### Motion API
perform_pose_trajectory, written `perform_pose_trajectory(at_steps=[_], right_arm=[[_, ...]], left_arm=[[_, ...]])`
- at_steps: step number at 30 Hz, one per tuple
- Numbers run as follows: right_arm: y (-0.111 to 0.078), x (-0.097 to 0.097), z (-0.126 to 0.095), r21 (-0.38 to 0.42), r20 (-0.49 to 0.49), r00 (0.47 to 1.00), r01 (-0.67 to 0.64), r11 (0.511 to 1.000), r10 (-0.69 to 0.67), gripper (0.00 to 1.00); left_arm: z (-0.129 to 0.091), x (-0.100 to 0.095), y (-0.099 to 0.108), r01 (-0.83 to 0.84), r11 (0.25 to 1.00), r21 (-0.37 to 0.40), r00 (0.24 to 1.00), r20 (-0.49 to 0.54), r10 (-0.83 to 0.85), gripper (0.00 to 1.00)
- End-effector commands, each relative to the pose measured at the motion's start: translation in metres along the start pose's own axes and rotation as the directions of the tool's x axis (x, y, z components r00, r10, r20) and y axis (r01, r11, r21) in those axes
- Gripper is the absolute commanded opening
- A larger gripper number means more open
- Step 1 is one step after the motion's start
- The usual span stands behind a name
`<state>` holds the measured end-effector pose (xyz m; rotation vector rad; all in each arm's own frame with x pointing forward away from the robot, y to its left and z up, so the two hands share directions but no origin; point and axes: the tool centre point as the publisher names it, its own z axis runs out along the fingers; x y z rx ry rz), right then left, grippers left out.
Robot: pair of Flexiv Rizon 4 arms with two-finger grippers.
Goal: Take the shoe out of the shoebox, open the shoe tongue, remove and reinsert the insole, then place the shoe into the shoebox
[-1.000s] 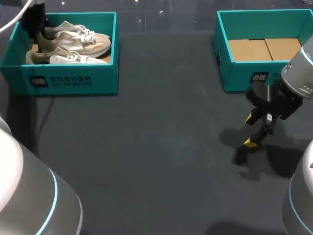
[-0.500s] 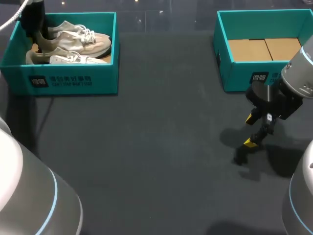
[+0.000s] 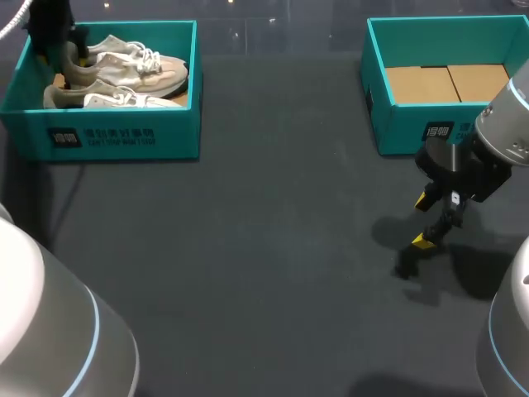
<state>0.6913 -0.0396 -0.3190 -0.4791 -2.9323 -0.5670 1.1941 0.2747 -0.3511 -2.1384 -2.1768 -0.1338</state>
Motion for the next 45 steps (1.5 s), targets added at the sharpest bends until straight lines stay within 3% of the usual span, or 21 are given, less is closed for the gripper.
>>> perform_pose_trajectory(at_steps=[1,13,22,36,38,39,45], right_arm=[[0.0,0.001,0.0,0.001,0.002,1.0,0.0,1.0,0.0,1.0],[0.0,0.001,0.0,0.001,0.002,1.0,0.0,1.0,0.0,1.0],[0.0,0.001,0.0,0.001,0.002,1.0,0.0,1.0,0.0,1.0],[0.0,0.001,0.0,0.001,0.002,1.0,0.0,1.0,0.0,1.0],[0.0,0.001,0.0,0.001,0.002,1.0,0.0,1.0,0.0,1.0],[0.0,0.001,0.0,0.001,0.002,1.0,0.0,1.0,0.0,1.0],[0.0,0.001,0.0,0.001,0.002,1.0,0.0,1.0,0.0,1.0]], left_arm=[[-0.019,0.002,-0.013,0.008,0.999,-0.035,1.0,0.024,-0.007,0.92],[-0.084,-0.002,-0.044,0.022,0.997,-0.078,0.995,0.098,-0.014,0.94],[-0.109,0.002,-0.09,0.009,0.998,-0.064,0.996,0.085,-0.003,0.88],[-0.099,0.004,-0.144,-0.025,0.998,-0.063,0.997,0.07,0.03,0.89],[-0.095,0.005,-0.15,-0.034,0.998,-0.059,0.997,0.068,0.038,0.75],[-0.093,0.006,-0.152,-0.037,0.998,-0.06,0.997,0.066,0.041,0.72],[-0.076,0.011,-0.159,-0.042,0.998,-0.049,0.997,0.065,0.045,0.85]])
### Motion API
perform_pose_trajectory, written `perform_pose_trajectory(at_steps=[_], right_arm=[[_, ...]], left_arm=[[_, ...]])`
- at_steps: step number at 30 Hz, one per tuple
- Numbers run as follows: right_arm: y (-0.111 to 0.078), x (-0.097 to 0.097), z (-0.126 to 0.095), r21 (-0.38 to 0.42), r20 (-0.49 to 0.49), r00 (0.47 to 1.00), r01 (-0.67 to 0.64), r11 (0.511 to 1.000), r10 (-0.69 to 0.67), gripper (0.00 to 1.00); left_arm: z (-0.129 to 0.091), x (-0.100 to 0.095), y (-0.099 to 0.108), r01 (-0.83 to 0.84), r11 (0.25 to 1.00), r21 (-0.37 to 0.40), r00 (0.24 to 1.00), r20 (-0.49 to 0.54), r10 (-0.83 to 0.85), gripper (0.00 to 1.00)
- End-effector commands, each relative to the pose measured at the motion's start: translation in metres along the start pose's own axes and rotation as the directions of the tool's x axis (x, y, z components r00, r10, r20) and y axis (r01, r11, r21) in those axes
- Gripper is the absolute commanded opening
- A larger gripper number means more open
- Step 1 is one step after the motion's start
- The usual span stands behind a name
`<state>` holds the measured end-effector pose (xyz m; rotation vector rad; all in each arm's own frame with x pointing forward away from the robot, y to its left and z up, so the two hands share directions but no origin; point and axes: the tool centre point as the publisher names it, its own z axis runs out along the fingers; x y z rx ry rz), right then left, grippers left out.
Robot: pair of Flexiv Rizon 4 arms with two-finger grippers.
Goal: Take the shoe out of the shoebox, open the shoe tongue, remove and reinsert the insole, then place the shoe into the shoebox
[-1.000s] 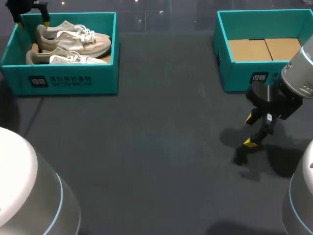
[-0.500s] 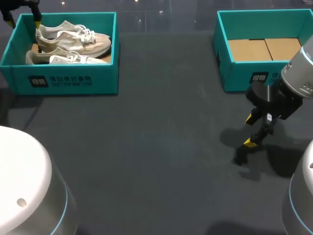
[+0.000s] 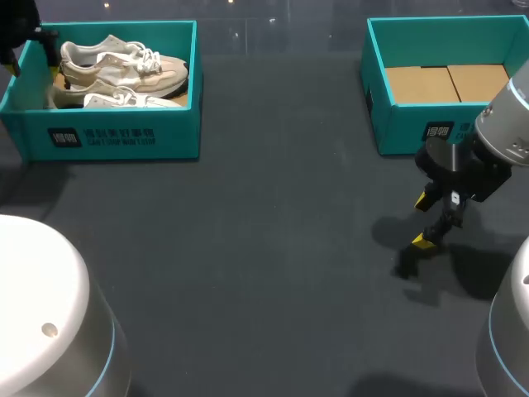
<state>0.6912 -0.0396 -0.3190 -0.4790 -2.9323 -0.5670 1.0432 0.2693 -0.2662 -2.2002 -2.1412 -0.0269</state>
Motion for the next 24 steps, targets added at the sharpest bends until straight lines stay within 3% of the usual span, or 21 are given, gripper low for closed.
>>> perform_pose_trajectory(at_steps=[1,13,24], right_arm=[[0.0,0.001,0.0,0.001,0.002,1.0,0.0,1.0,0.0,1.0],[0.0,0.001,0.0,0.001,0.002,1.0,0.0,1.0,0.0,1.0],[0.0,0.001,0.0,0.001,0.002,1.0,0.0,1.0,0.0,1.0]], left_arm=[[0.011,0.004,-0.008,0.001,0.997,-0.083,1.0,0.004,-0.001,0.85],[0.036,0.001,-0.002,-0.009,0.995,-0.097,0.999,0.048,0.014,0.92],[0.05,-0.01,-0.001,-0.018,0.995,-0.098,0.998,0.05,0.023,0.87]])
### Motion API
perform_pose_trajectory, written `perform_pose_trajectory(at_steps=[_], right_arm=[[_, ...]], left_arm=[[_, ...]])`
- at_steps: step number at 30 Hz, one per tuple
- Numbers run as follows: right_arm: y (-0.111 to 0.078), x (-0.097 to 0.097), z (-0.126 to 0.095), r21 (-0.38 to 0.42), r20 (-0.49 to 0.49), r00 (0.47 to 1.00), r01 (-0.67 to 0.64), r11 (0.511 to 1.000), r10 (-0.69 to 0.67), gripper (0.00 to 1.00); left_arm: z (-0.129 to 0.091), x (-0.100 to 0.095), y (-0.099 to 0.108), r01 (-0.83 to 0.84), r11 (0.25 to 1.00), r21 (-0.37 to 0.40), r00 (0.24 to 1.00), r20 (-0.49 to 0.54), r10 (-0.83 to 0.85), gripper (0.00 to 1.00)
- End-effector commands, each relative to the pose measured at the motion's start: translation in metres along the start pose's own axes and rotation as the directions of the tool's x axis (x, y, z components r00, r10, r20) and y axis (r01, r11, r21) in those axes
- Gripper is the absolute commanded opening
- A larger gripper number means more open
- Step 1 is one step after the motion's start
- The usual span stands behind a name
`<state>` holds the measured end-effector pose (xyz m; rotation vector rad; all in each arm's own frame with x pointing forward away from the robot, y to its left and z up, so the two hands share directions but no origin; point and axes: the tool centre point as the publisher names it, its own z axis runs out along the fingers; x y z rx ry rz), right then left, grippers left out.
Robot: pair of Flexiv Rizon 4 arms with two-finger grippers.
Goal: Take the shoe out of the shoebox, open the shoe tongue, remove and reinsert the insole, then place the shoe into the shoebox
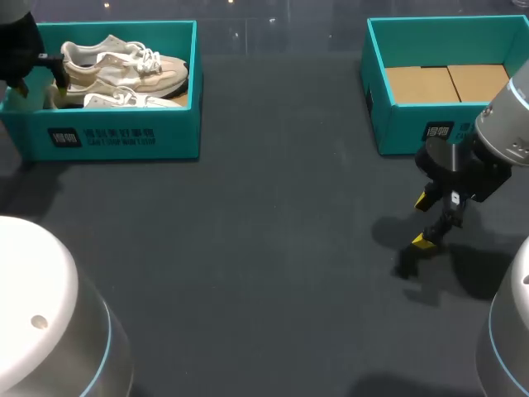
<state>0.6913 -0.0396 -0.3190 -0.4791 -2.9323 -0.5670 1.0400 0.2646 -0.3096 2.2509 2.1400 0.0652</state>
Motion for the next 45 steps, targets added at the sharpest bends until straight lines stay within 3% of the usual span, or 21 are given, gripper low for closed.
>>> perform_pose_trajectory(at_steps=[1,19,42,44,45], right_arm=[[0.0,0.001,0.0,0.001,0.002,1.0,0.0,1.0,0.0,1.0],[0.0,0.001,0.0,0.001,0.002,1.0,0.0,1.0,0.0,1.0],[0.0,0.001,0.0,0.001,0.002,1.0,0.0,1.0,0.0,1.0],[0.0,0.001,0.0,0.001,0.002,1.0,0.0,1.0,0.0,1.0],[0.0,0.001,0.0,0.001,0.002,1.0,0.0,1.0,0.0,1.0]], left_arm=[[0.009,-0.003,0.0,0.0,1.0,-0.001,1.0,-0.007,0.0,0.87],[0.041,0.004,0.01,0.042,0.999,0.026,0.998,-0.056,-0.04,0.78],[0.071,0.009,0.009,0.048,0.995,0.09,0.995,-0.097,-0.039,0.76],[0.072,0.009,0.008,0.046,0.995,0.092,0.994,-0.098,-0.037,0.67],[0.072,0.009,0.008,0.045,0.995,0.094,0.994,-0.099,-0.036,0.55]])
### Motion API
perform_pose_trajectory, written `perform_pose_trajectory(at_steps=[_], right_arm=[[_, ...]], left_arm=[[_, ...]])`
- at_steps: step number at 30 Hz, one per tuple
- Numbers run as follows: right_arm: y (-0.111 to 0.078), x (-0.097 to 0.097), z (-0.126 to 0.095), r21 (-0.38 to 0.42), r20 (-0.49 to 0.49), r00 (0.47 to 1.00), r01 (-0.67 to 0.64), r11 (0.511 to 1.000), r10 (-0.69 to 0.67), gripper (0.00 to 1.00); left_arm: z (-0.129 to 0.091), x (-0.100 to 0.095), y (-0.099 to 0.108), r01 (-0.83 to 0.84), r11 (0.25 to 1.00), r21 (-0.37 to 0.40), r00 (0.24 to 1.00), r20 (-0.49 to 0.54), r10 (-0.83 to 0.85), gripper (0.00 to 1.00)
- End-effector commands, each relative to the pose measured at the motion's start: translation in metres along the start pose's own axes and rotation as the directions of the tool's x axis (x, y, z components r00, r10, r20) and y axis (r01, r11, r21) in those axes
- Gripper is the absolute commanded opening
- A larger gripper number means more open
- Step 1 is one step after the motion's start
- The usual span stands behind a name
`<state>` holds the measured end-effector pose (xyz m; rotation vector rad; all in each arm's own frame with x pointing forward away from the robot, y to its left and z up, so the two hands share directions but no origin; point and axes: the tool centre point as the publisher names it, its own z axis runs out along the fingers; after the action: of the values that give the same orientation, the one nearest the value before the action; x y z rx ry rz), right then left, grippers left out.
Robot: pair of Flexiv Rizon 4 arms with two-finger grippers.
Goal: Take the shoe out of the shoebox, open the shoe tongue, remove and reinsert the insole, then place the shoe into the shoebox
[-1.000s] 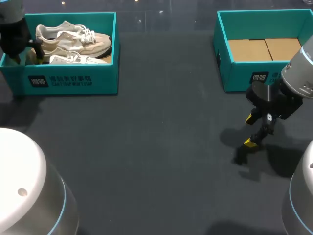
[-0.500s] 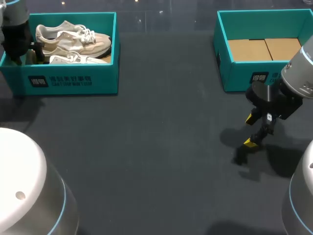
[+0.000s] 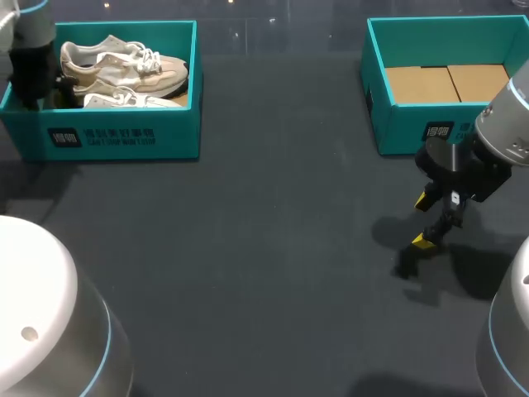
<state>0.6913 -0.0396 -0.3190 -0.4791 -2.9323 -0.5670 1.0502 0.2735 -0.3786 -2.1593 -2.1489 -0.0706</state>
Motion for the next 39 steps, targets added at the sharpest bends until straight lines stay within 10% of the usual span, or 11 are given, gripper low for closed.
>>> perform_pose_trajectory(at_steps=[1,7,39], right_arm=[[0.0,0.001,0.0,0.001,0.002,1.0,0.0,1.0,0.0,1.0],[0.0,0.001,0.0,0.001,0.002,1.0,0.0,1.0,0.0,1.0],[0.0,0.001,0.0,0.001,0.002,1.0,0.0,1.0,0.0,1.0]], left_arm=[[0.002,0.0,0.002,-0.003,1.0,0.008,1.0,-0.004,0.003,0.49],[0.002,0.004,0.0,-0.016,1.0,0.008,1.0,-0.02,0.016,0.0],[-0.044,0.017,0.002,0.076,0.997,-0.03,0.997,0.015,-0.075,0.0]])
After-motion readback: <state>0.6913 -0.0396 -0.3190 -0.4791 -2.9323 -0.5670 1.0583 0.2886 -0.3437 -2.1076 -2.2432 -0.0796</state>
